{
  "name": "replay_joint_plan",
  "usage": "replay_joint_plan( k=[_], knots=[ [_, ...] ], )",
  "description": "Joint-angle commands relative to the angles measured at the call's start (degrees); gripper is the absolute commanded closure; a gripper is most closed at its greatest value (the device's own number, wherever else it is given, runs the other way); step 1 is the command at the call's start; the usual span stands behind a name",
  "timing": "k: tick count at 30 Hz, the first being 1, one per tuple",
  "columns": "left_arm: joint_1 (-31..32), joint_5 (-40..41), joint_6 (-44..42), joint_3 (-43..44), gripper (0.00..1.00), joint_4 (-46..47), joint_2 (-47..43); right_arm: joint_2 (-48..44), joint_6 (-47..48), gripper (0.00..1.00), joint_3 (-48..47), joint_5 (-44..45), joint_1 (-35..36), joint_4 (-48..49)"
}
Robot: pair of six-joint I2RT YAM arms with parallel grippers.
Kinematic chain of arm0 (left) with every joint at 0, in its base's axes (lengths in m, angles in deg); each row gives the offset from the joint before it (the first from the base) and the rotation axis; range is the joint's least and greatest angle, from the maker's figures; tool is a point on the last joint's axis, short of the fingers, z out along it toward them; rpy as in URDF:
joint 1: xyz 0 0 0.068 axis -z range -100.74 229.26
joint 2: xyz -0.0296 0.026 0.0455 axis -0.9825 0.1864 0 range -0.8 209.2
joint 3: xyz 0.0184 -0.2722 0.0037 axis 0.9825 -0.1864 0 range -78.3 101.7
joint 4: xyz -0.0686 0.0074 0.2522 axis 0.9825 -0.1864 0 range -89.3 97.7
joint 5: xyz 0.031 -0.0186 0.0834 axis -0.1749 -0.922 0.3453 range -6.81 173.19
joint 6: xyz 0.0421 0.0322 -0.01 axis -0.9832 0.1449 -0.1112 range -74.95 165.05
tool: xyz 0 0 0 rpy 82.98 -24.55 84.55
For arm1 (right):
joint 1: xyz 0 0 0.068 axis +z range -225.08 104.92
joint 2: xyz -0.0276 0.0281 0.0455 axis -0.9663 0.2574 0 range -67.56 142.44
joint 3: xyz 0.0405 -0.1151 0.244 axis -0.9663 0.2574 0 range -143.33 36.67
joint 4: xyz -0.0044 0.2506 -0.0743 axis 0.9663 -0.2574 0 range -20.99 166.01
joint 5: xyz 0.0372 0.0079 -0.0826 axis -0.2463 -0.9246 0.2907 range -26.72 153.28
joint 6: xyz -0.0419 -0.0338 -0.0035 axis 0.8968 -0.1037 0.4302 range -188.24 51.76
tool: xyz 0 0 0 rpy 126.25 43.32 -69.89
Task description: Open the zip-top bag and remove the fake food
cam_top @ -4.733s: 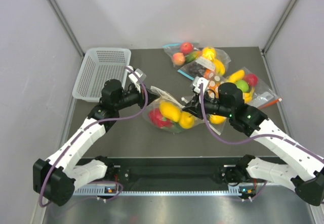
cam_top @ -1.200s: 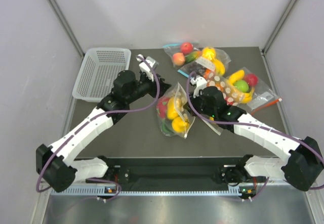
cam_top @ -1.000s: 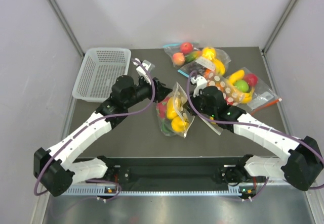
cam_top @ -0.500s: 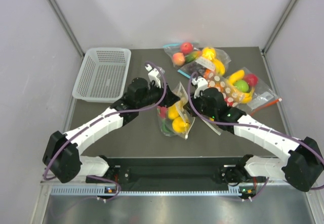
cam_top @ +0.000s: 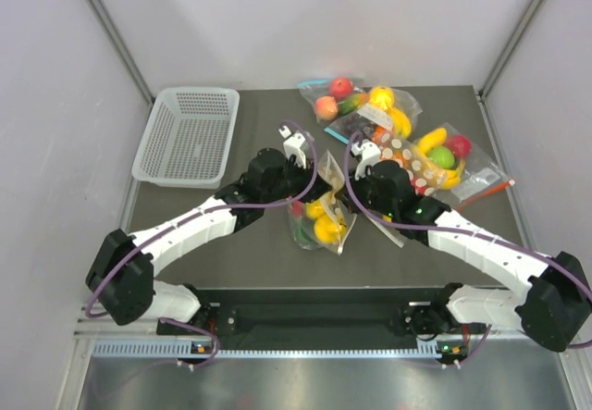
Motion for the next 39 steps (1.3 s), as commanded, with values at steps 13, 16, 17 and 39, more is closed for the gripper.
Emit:
replay_joint_plan(
  k=[13, 16, 17, 39],
  knots=[
    [1.45, -7.77, -2.00, 6.38, 1.00, 7.37, 2.25, -13.15, 5.80, 1.00, -10.43, 17.47, -0.49, -11.67],
    [1.36, -7.16, -2.79, 4.63, 1.00, 7.47, 1.37, -14.91, 6.95, 1.00, -12.37, 19.14, -0.49, -14.75],
    [1.27, -6.46, -2.79, 3.05, 1.00, 7.38, 1.28, -14.91, 6.95, 1.00, -12.46, 18.88, -0.49, -14.93],
    [-3.47, 14.11, -0.33, -10.67, 1.00, -20.13, -11.20, 5.92, -3.76, 1.00, -2.36, 11.32, 9.35, 4.84]
  ],
)
